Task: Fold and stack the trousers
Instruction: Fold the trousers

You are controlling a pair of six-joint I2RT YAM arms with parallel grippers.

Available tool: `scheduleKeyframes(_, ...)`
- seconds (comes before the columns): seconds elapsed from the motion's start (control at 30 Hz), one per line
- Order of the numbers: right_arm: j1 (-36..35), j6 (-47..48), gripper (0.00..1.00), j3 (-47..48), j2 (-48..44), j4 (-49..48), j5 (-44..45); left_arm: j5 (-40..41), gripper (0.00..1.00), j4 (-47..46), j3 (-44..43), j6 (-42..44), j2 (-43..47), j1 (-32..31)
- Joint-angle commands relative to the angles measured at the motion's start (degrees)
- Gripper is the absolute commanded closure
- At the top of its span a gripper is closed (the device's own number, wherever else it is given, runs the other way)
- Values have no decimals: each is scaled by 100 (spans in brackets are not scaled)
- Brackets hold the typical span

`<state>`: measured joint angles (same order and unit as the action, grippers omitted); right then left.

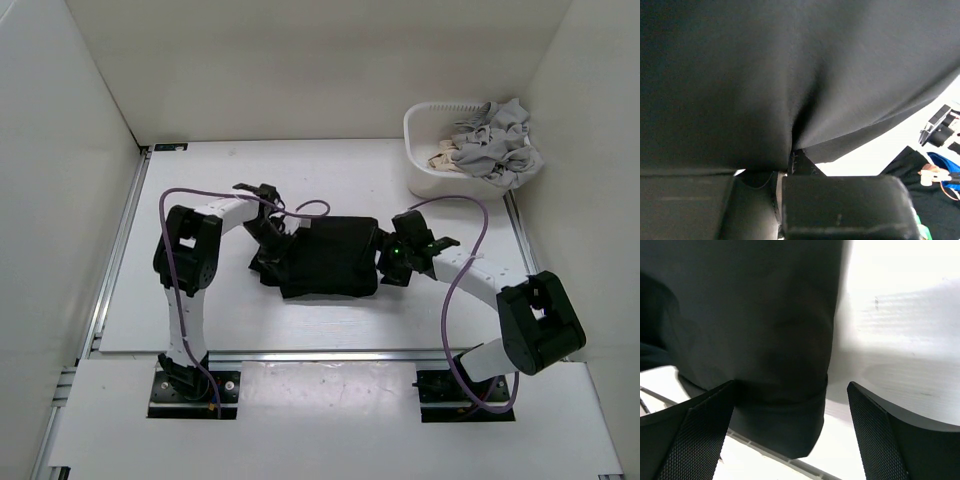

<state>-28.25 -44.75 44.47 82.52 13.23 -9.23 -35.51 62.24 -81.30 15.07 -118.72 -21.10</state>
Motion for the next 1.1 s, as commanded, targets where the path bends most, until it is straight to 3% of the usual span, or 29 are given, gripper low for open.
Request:
scheduleKeyframes(0.0, -23, 10, 4, -52, -174, -50, 17, -615, 86, 340, -676, 198, 305, 114)
scheduleKeyframes(0.23, -23, 282, 4, 0, -236, 267, 220, 525, 86, 1308, -1802, 646, 691, 246)
scheduleKeyframes(0.37, -23, 388, 4, 149, -236, 399, 220, 1133, 86, 1308, -1443, 883, 876, 492)
scheduleKeyframes(0.47, -23, 493, 4, 299, -71, 399, 159, 1448, 86, 732, -795, 884, 815, 624)
scheduleKeyframes(0.7, -145, 678, 4, 650, 62, 153, -131, 1494, 86, -264, -448, 489, 191, 625)
scheduleKeyframes(0.73, -146, 678, 3, 651, 62, 101, -253, 1572, 85, -317, -448, 488, 191, 625)
scheduleKeyframes(0.77, -146, 678, 3, 712, 123, 13, -359, 1573, 75, -318, -448, 410, 191, 625)
scheduleKeyframes(0.83, -146, 609, 3, 712, 202, -214, -543, 1635, 66, -318, -518, 409, 295, 677)
scheduleKeyframes(1.07, -146, 230, 3, 721, 1097, -604, -1300, 1442, 46, -151, -957, 216, 1147, 1169)
